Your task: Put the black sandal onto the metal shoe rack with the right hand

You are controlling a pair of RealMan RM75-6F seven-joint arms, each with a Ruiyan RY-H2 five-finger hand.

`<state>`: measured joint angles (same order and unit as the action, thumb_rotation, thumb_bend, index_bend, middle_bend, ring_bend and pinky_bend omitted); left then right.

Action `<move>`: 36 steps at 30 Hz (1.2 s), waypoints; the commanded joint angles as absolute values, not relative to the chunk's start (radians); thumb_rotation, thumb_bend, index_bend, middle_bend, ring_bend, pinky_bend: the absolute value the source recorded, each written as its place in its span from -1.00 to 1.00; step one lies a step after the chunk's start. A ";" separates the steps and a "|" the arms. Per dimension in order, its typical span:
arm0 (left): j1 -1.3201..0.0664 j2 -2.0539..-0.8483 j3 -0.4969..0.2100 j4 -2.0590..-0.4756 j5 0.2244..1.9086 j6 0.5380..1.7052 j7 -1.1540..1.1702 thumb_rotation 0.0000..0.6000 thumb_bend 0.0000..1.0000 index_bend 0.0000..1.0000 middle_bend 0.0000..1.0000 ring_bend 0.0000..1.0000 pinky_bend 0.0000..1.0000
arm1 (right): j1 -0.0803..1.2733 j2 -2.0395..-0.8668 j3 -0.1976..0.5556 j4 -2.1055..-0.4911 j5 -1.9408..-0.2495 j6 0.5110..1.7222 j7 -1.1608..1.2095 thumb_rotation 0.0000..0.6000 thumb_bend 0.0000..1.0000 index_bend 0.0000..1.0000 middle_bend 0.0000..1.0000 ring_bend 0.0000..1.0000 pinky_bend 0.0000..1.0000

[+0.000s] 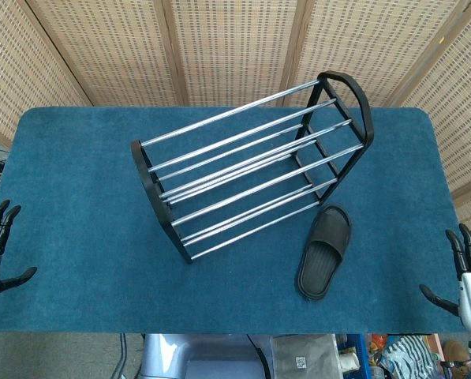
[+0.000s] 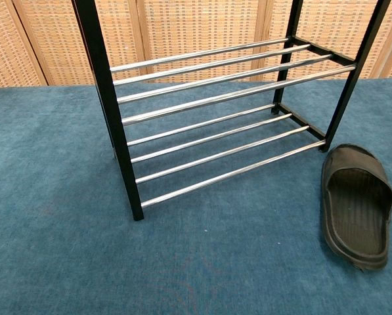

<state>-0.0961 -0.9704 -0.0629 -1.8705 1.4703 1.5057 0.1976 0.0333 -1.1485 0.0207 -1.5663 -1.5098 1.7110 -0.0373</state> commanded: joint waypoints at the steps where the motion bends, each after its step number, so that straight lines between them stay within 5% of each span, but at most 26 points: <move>1: -0.096 -0.969 -0.061 -1.868 1.468 1.502 0.194 1.00 -0.80 -1.00 -1.00 -1.00 -1.00 | 0.030 -1.148 0.023 -1.569 -1.509 1.700 -0.044 1.00 -1.00 -1.00 -1.00 -1.00 -1.00; 3: -0.096 -0.968 -0.061 -1.869 1.467 1.499 0.193 1.00 -0.80 -1.00 -1.00 -1.00 -1.00 | 0.030 -1.149 0.022 -1.569 -1.512 1.690 -0.047 1.00 -0.94 -0.99 -1.00 -1.00 -1.00; 10: -0.094 -0.965 -0.064 -1.865 1.462 1.502 0.178 1.00 -0.80 -1.00 -1.00 -1.00 -1.00 | 0.091 -1.134 -0.033 -1.507 -1.647 1.591 0.034 1.00 0.33 -0.52 -0.75 -1.00 -1.00; 13: -0.095 -0.965 -0.068 -1.865 1.456 1.501 0.176 1.00 -0.80 -1.00 -1.00 -1.00 -1.00 | 0.138 -1.124 -0.070 -1.500 -1.719 1.524 0.120 1.00 0.58 -0.44 -0.64 -1.00 -1.00; 22: -0.103 -0.971 -0.076 -1.869 1.430 1.489 0.193 1.00 -0.80 -1.00 -1.00 -1.00 -1.00 | 0.334 -1.156 -0.111 -1.472 -1.924 1.331 0.221 1.00 0.90 -0.39 -0.55 -0.96 -1.00; 36: -0.113 -0.973 -0.083 -1.867 1.401 1.470 0.202 1.00 -0.80 -1.00 -1.00 -1.00 -1.00 | 0.509 -1.265 -0.038 -1.622 -1.822 1.011 0.004 1.00 1.00 -0.39 -0.56 -0.96 -1.00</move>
<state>-0.1124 -0.9734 -0.0828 -1.8673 1.4012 1.4700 0.2016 0.4856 -1.2386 -0.0563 -1.5988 -1.8517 1.0446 0.0381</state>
